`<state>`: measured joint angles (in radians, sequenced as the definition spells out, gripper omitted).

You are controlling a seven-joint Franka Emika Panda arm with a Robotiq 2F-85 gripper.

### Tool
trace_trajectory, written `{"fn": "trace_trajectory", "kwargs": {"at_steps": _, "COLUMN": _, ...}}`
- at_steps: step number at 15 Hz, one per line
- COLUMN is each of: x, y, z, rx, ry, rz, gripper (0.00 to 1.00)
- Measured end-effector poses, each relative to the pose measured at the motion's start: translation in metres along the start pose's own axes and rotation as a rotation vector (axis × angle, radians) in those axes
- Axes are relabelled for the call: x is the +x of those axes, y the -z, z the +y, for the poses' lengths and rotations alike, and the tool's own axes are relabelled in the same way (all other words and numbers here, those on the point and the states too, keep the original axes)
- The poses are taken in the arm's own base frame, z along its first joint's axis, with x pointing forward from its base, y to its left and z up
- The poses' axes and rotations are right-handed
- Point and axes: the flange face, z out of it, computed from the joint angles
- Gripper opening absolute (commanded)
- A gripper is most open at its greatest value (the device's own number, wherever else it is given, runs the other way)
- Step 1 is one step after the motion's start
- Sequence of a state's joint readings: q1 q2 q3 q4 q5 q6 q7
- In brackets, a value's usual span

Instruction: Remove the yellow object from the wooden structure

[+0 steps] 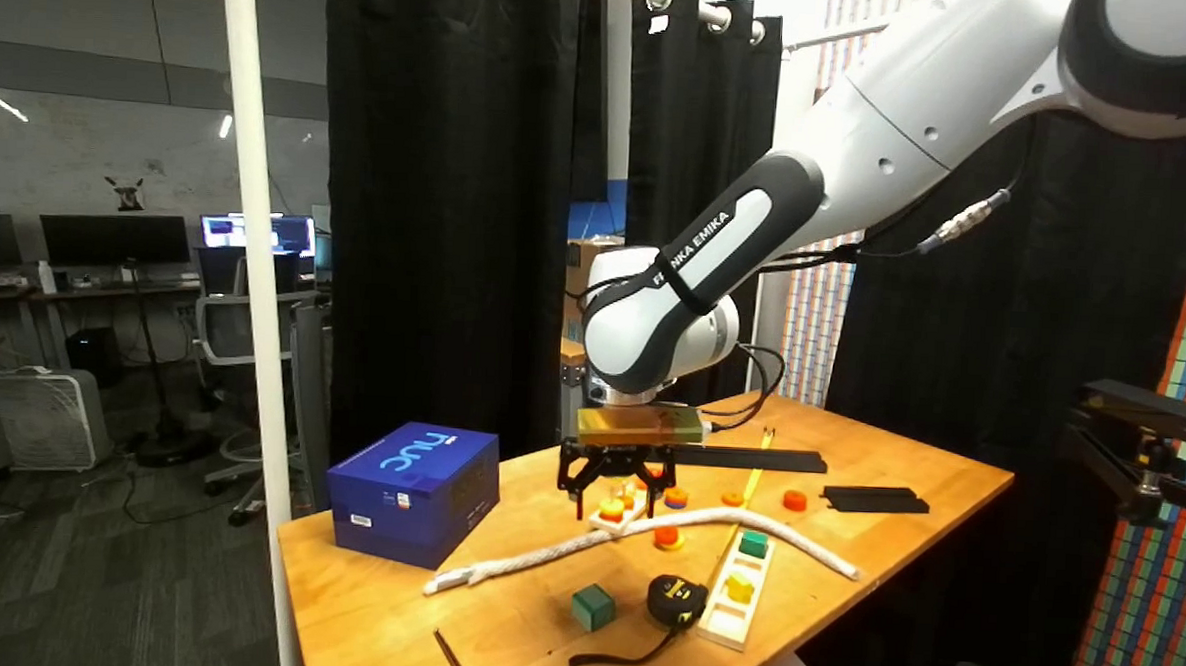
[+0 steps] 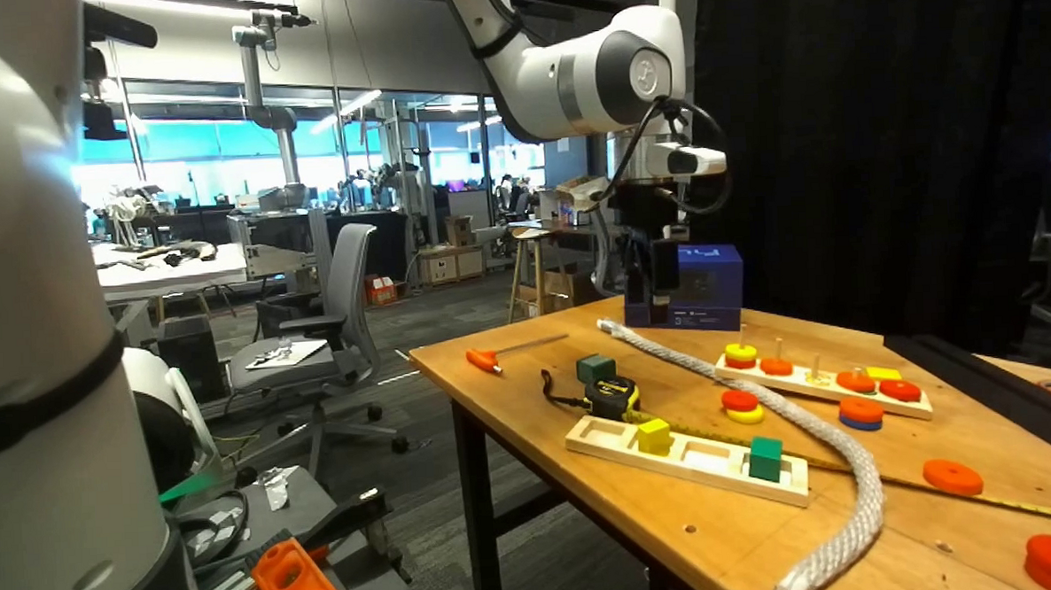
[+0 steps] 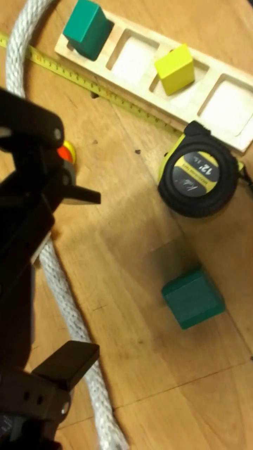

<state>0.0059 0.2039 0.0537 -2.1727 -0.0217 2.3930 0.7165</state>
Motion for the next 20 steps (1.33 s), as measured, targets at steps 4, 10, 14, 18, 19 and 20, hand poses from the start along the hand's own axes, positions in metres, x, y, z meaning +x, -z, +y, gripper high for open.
{"fn": "trace_trajectory", "kwargs": {"at_steps": 4, "x": 0.037, "y": -0.009, "z": -0.004, "rx": 0.000, "ry": -0.079, "rz": 0.019, "gripper": 1.00}}
{"fn": "trace_trajectory", "kwargs": {"at_steps": 10, "x": 0.080, "y": -0.030, "z": 0.004, "rx": -0.003, "ry": -0.273, "rz": 0.082, "gripper": 1.00}}
{"fn": "trace_trajectory", "kwargs": {"at_steps": 14, "x": 0.093, "y": -0.042, "z": -0.002, "rx": -0.003, "ry": -0.353, "rz": 0.103, "gripper": 1.00}}
{"fn": "trace_trajectory", "kwargs": {"at_steps": 18, "x": 0.102, "y": -0.057, "z": -0.002, "rx": -0.019, "ry": -0.407, "rz": 0.109, "gripper": 1.00}}
{"fn": "trace_trajectory", "kwargs": {"at_steps": 19, "x": 0.104, "y": -0.060, "z": -0.002, "rx": -0.022, "ry": -0.417, "rz": 0.110, "gripper": 1.00}}
{"fn": "trace_trajectory", "kwargs": {"at_steps": 20, "x": 0.106, "y": -0.062, "z": -0.001, "rx": -0.025, "ry": -0.424, "rz": 0.111, "gripper": 1.00}}
